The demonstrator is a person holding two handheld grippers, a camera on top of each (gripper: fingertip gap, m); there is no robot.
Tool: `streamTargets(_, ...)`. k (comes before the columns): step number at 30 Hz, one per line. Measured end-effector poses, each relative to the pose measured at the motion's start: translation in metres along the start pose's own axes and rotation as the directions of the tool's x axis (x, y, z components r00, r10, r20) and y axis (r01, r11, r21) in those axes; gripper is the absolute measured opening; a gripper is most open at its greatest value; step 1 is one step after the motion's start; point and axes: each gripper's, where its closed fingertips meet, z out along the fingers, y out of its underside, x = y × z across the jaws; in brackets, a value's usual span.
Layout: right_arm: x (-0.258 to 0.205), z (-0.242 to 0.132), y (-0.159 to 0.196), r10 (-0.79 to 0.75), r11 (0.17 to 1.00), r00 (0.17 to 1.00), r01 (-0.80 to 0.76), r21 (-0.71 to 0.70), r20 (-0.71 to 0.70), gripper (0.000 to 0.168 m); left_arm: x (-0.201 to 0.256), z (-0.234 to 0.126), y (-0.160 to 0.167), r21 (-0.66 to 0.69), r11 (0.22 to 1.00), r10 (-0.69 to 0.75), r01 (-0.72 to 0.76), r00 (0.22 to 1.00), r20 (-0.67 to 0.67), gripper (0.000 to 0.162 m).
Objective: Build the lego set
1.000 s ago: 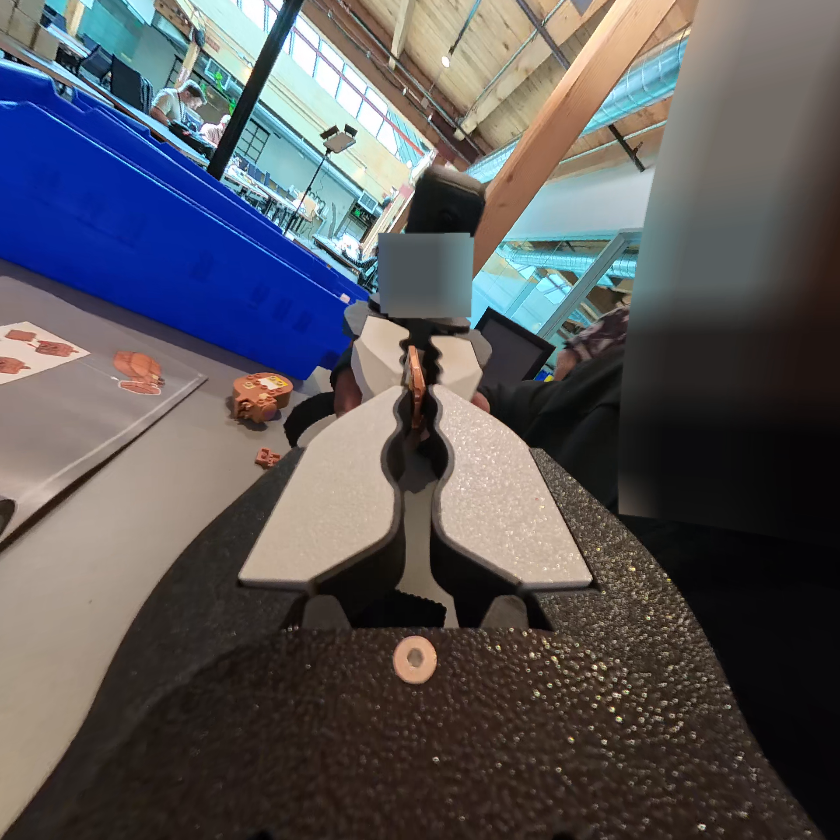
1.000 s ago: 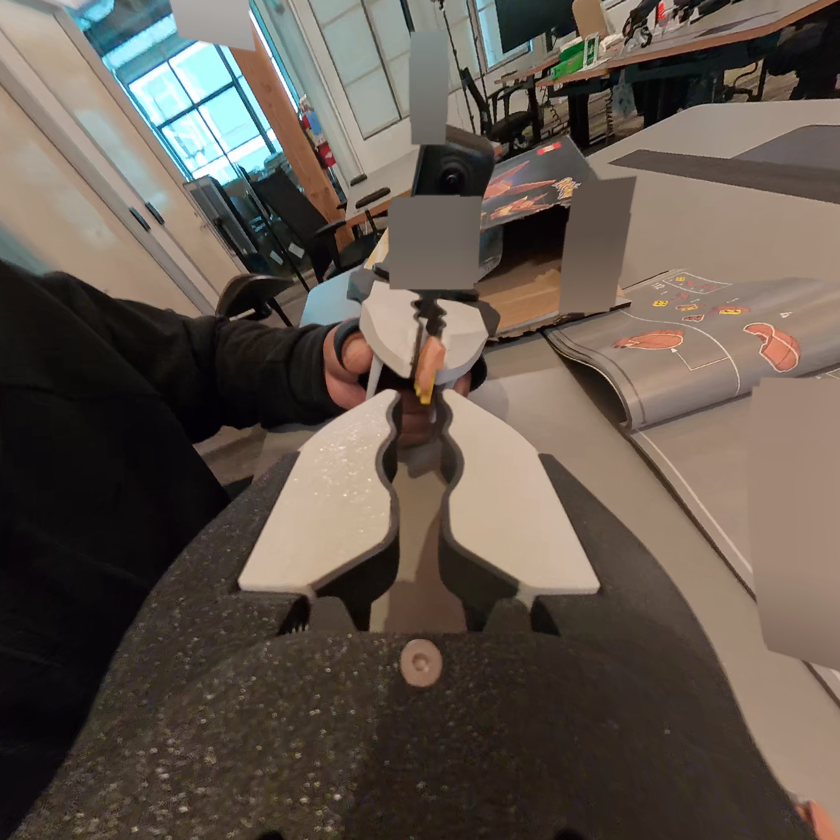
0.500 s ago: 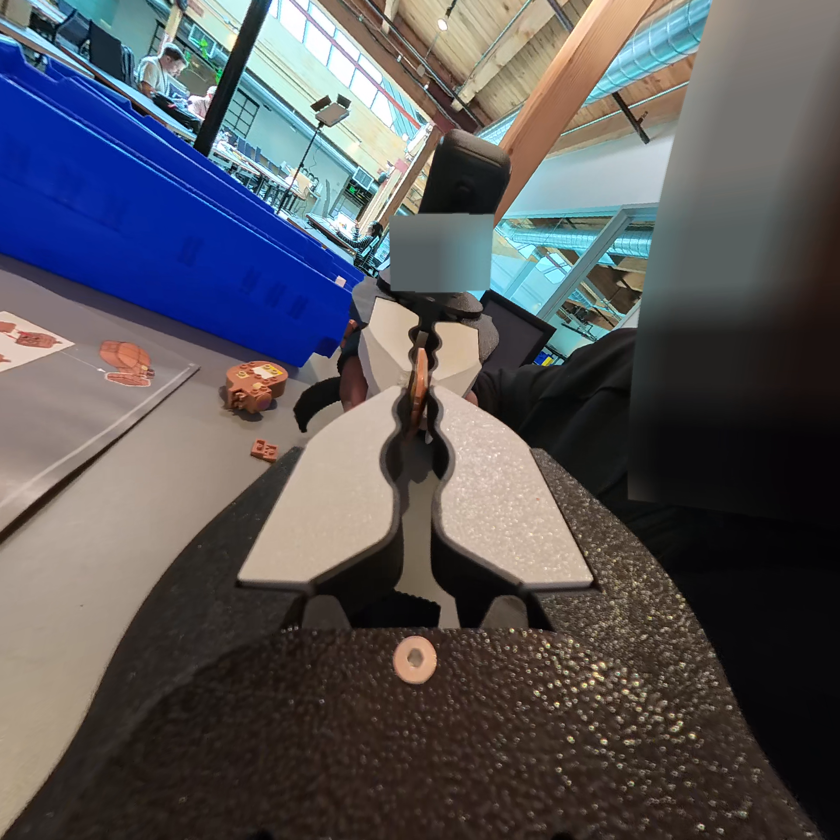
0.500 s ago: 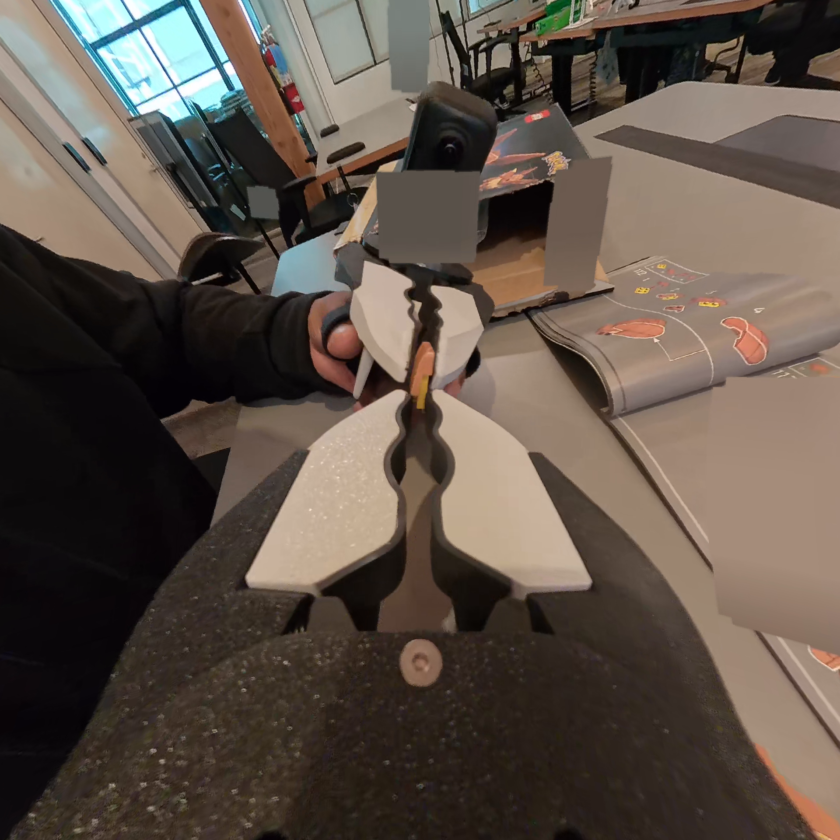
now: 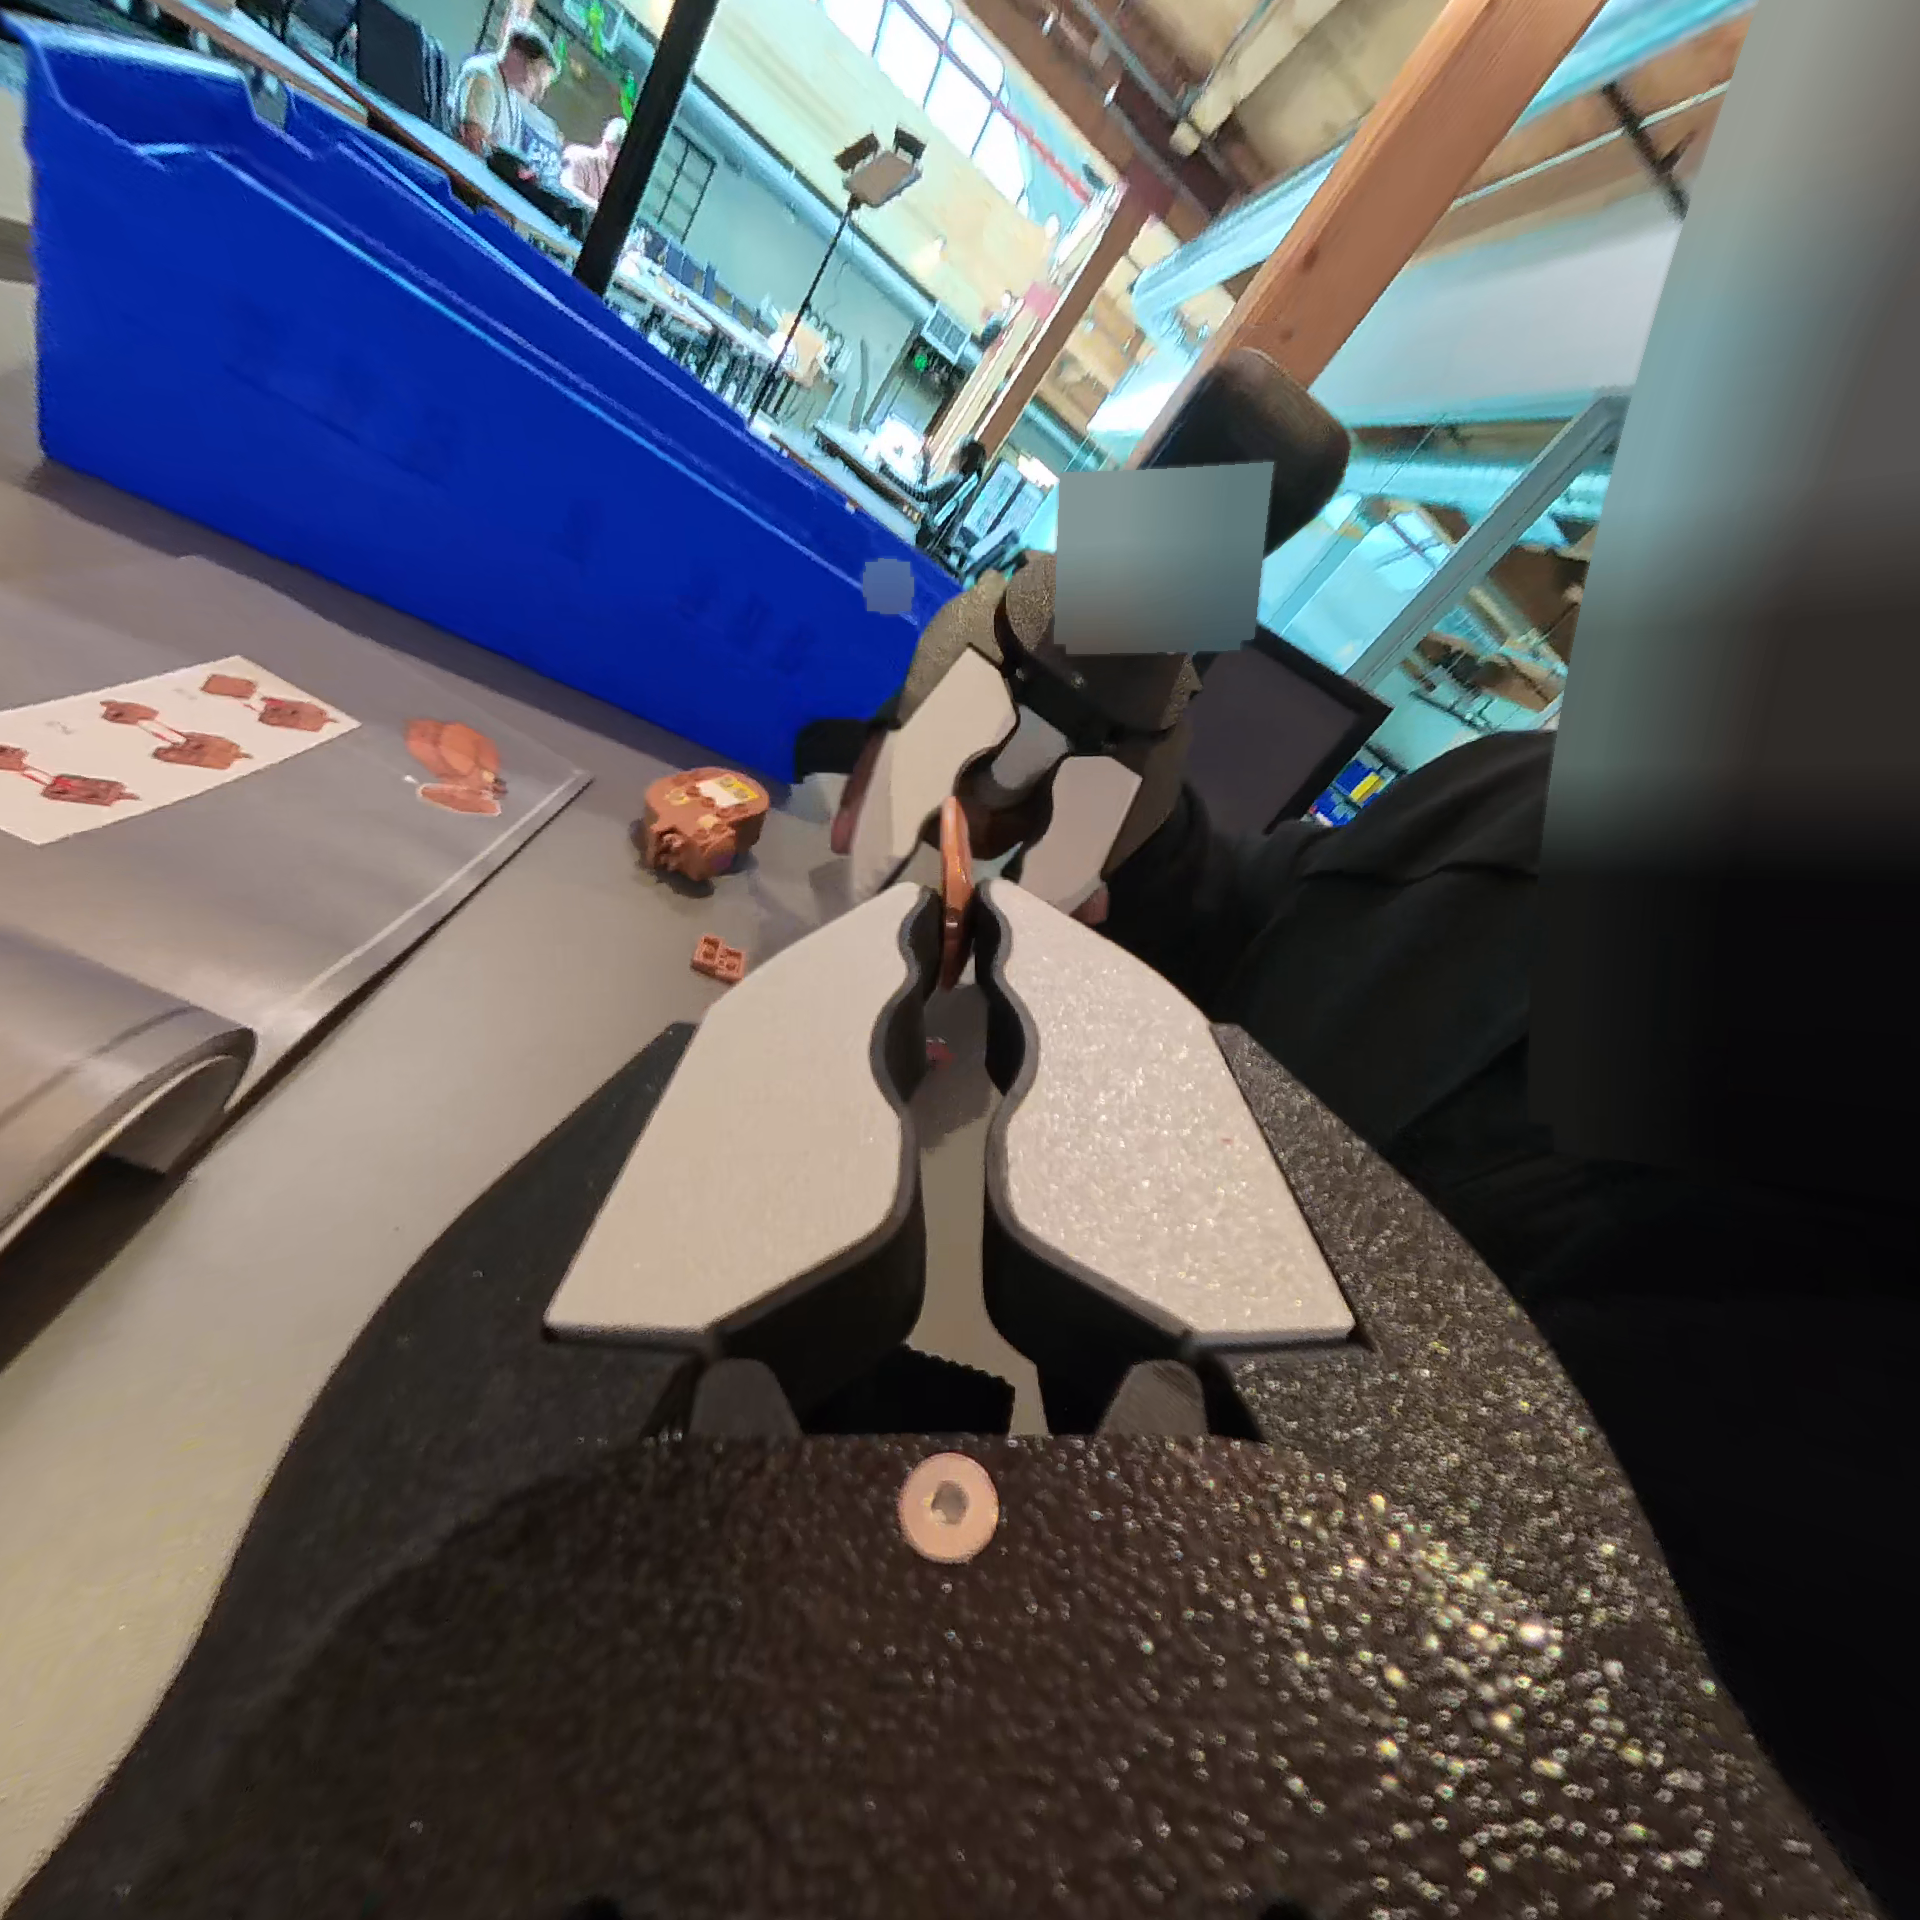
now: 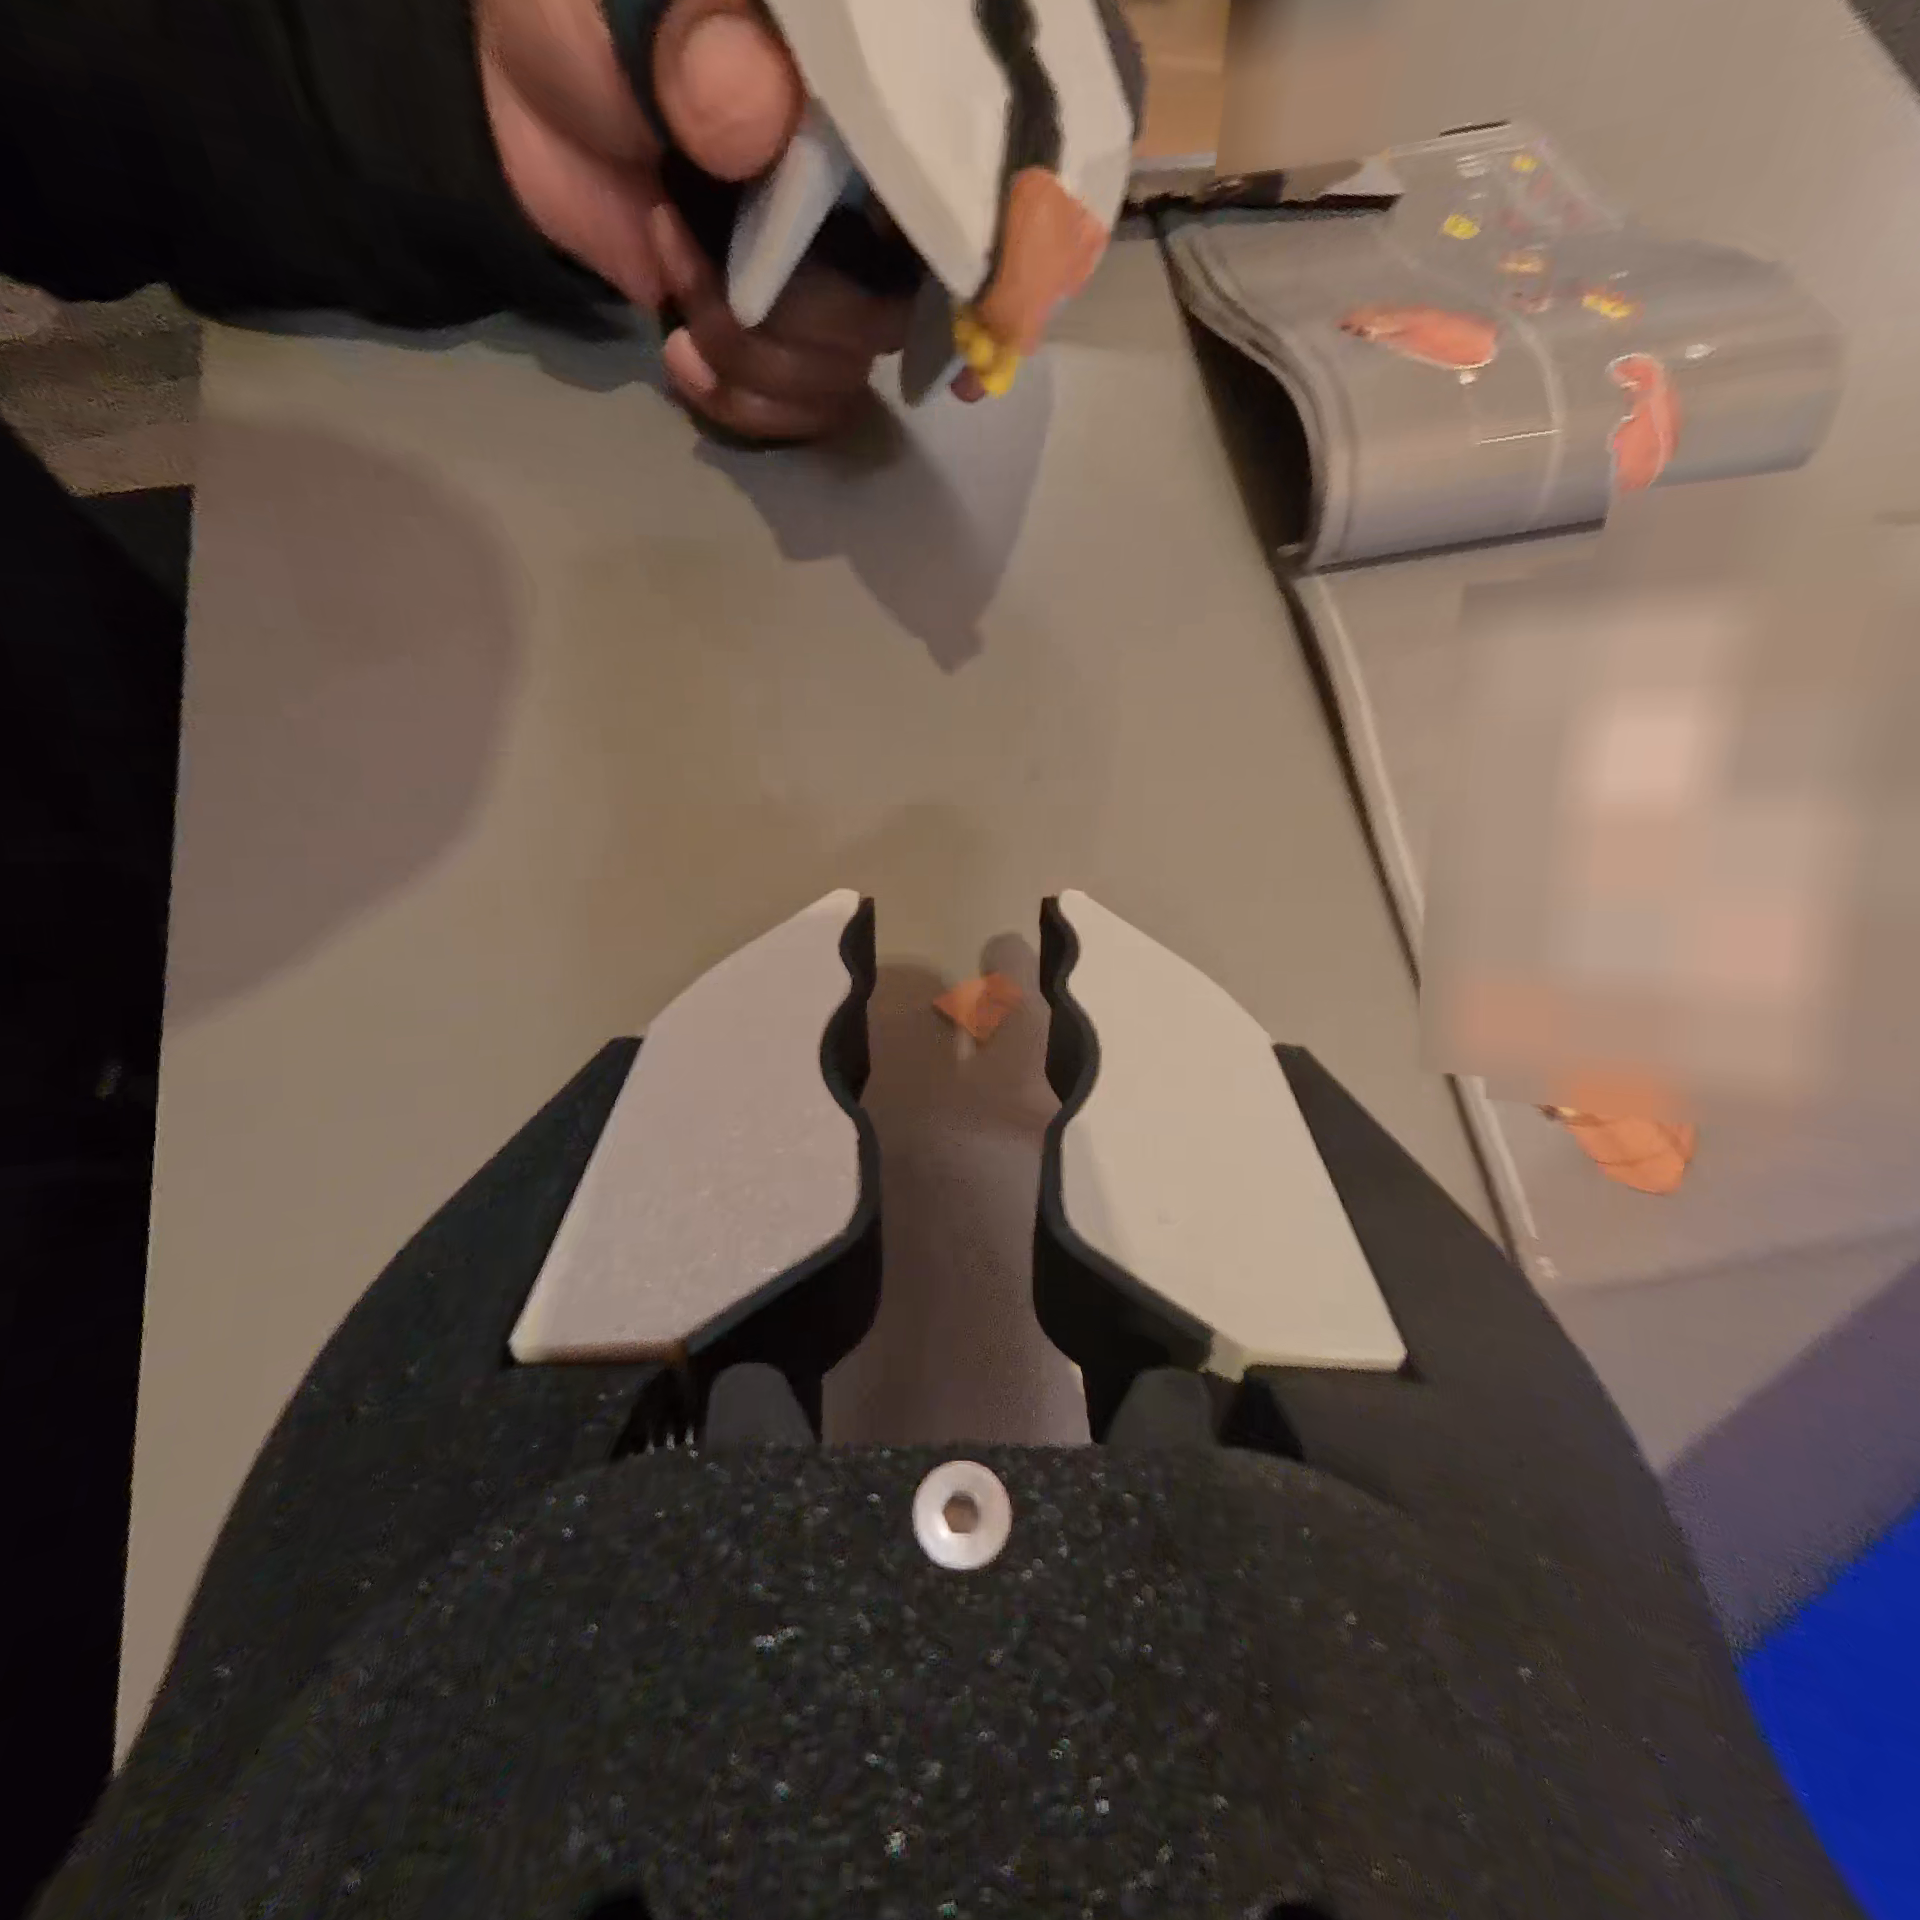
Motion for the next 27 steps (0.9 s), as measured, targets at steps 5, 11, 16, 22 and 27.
streamTargets(5, -0.006, 0.010, 0.005, -0.006, 0.999, 1.000, 0.005, 0.034, 0.019, 0.025, -0.005, 0.003, 0.008, -0.042, 0.999, -0.014, 0.015, 0.999, 0.029, 0.005)
streamTargets(11, 0.009, 0.006, -0.002, 0.042, 0.994, 0.999, -0.039, 0.104, -0.025, 0.018, -0.010, -0.001, 0.006, -0.038, 0.999, -0.020, 0.022, 0.999, 0.048, 0.005)
streamTargets(16, 0.052, -0.026, -0.008, 0.143, 0.977, 0.967, -0.103, 0.188, -0.211, 0.013, -0.014, -0.003, 0.009, -0.055, 0.998, -0.026, 0.030, 0.997, 0.069, 0.005)
streamTargets(22, 0.024, -0.019, 0.011, 0.077, 0.996, 0.995, -0.074, 0.043, -0.067, 0.021, -0.016, -0.002, 0.011, -0.067, 0.997, -0.023, 0.029, 0.996, 0.088, 0.005)
streamTargets(27, -0.004, -0.003, 0.015, 0.026, 1.000, 0.999, -0.026, 0.007, 0.045, 0.023, -0.018, -0.003, 0.010, -0.068, 0.997, -0.019, 0.026, 0.995, 0.100, 0.005)
